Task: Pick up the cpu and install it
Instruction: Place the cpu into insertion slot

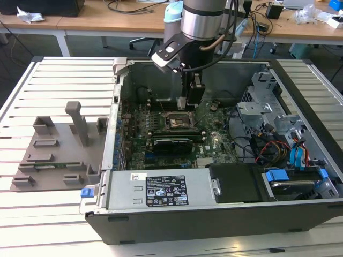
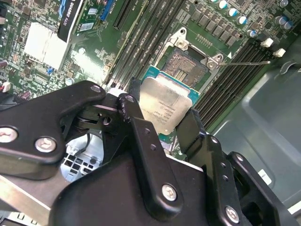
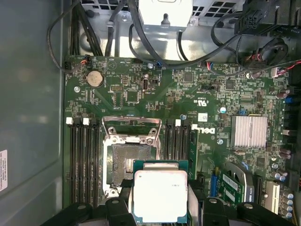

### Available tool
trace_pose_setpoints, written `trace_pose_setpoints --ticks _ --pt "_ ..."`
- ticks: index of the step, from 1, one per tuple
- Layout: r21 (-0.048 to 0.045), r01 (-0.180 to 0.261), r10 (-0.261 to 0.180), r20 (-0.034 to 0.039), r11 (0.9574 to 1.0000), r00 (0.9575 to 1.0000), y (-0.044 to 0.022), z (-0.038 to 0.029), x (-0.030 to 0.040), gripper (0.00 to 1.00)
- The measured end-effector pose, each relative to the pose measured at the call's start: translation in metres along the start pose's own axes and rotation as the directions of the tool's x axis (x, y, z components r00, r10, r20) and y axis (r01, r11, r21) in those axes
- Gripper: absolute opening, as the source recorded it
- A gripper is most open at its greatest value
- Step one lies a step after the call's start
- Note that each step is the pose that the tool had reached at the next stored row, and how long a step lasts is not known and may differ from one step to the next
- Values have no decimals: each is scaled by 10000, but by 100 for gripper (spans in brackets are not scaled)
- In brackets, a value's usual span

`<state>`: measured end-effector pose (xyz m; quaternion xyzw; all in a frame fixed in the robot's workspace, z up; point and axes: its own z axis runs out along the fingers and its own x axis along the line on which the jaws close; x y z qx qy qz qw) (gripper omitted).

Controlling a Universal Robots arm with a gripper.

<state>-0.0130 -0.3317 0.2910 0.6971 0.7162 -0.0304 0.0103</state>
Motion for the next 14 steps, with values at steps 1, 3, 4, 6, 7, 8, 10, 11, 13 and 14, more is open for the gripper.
trace_pose_setpoints --ticks 1,3,4,6,7,8,10,11,13,14 --pt "0 0 0 1 10000 10000 0 3 0 55" --pt "1 0 0 4 10000 10000 0 9 0 55" --pt "1 0 0 5 10000 10000 0 11 0 55" --pt "0 -1 1 3 10000 10000 0 17 1 55" --pt "0 0 0 3 10000 10000 1 20 1 55" --pt "0 0 0 3 10000 10000 1 23 1 55" --pt "0 0 0 3 10000 10000 1 29 2 55" --pt "1 0 0 4 10000 10000 1 33 3 55" --pt "0 -1 1 6 10000 10000 1 40 28 55" --pt "0 0 0 8 10000 10000 1 47 49 55"
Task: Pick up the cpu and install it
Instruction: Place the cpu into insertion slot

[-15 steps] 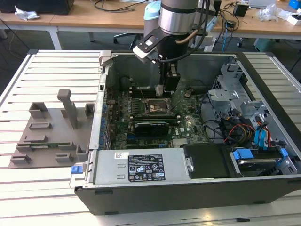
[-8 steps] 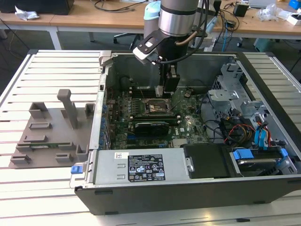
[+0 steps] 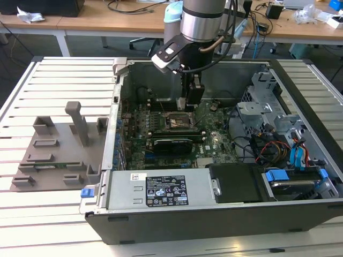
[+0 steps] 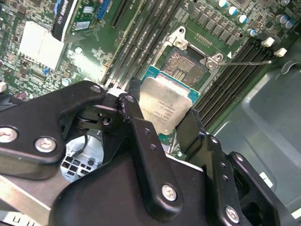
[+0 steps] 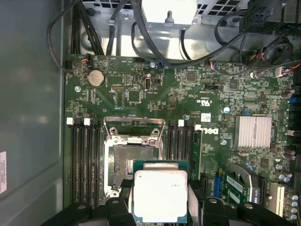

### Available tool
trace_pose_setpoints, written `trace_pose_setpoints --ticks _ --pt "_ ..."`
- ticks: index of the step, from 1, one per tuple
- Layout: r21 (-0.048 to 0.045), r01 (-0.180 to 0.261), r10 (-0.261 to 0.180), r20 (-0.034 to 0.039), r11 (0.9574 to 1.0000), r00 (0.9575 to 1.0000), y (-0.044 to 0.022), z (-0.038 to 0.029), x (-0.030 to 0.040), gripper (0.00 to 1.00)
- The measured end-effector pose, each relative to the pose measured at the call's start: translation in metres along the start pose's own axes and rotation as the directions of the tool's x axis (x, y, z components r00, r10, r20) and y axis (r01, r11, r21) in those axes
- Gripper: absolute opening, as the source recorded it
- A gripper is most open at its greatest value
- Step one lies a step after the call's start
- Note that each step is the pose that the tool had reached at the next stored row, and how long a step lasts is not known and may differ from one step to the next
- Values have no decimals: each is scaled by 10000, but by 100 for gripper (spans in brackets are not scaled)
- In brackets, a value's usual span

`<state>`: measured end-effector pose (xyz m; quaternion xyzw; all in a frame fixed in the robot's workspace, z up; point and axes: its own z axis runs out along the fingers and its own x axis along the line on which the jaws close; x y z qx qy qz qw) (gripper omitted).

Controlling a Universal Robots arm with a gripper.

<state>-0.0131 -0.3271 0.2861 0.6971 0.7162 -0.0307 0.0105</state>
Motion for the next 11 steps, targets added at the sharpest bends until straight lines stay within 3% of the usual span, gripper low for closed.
trace_pose_setpoints --ticks 4,11 --pt "0 -1 1 19 10000 10000 -2 46 42 55" --pt "-2 44 -44 21 10000 10000 -65 125 126 55"
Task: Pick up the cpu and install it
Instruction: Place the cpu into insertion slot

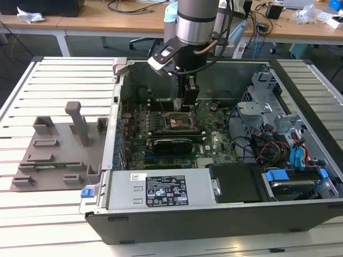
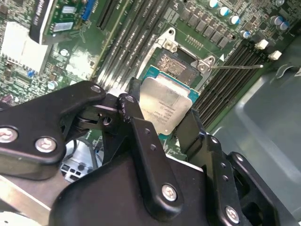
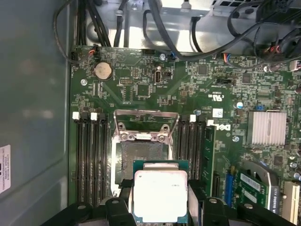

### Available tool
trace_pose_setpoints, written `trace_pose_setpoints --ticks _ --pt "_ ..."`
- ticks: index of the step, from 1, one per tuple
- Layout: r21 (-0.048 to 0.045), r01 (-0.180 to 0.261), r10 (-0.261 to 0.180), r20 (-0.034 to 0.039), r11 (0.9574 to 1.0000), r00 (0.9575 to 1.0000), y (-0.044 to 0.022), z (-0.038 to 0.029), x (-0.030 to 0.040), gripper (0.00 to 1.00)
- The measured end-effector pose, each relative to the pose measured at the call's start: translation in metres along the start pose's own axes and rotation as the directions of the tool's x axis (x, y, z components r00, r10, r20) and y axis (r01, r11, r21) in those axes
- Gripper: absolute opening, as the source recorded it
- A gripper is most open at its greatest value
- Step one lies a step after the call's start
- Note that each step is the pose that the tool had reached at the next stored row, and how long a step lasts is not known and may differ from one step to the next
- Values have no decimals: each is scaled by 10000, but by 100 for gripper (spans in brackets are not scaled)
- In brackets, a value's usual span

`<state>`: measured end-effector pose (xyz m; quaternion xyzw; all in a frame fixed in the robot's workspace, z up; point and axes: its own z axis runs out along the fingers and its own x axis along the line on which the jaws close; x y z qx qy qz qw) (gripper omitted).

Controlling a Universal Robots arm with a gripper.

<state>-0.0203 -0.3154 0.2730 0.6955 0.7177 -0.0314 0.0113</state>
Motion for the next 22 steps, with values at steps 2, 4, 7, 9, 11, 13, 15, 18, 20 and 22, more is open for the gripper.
trace_pose_setpoints --ticks 2,4,7,9,11,13,15,18,20,22 --pt "-1 13 -13 -4 10000 10000 0 28 31 55" --pt "-1 19 -19 -8 10000 10000 2 50 39 55" --pt "-1 18 -18 -7 10000 10000 2 75 41 55" --pt "-1 18 -18 -7 10000 10000 3 105 43 55" --pt "-1 18 -18 -8 10000 10000 3 119 44 55" --pt "-1 18 -18 -8 10000 10000 3 130 44 55" --pt "-1 18 -18 -8 10000 10000 4 140 45 55" --pt "-1 18 -18 -7 10000 10000 4 165 46 55" --pt "-1 18 -18 -7 10000 10000 5 188 48 55" --pt "-1 18 -18 -8 10000 10000 6 211 49 55"
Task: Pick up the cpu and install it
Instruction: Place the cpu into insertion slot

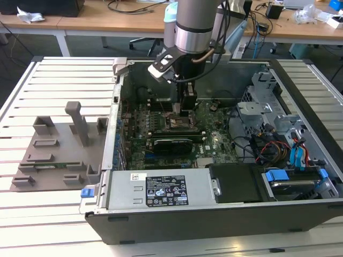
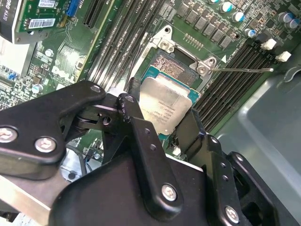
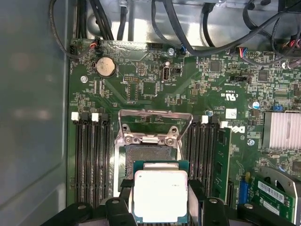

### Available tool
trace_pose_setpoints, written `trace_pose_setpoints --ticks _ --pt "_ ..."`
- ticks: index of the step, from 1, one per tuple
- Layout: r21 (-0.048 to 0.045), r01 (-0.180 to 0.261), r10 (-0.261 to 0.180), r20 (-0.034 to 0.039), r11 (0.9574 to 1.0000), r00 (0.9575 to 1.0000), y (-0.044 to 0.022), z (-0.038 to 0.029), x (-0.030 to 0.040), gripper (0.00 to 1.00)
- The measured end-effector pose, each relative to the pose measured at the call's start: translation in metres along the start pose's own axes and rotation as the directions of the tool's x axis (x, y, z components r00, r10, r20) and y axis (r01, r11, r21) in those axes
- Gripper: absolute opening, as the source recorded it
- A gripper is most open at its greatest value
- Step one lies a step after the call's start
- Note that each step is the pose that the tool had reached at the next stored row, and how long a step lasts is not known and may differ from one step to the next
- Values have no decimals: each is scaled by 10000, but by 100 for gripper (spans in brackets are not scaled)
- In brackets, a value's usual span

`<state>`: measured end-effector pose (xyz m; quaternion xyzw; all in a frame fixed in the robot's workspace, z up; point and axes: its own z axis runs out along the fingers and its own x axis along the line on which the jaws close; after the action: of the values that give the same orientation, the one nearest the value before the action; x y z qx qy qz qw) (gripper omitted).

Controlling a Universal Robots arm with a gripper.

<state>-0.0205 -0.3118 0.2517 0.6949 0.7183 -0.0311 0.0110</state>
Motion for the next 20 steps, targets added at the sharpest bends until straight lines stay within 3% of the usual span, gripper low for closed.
trace_pose_setpoints --ticks 20 --pt "0 -1 1 0 10000 10000 4 118 10 55"
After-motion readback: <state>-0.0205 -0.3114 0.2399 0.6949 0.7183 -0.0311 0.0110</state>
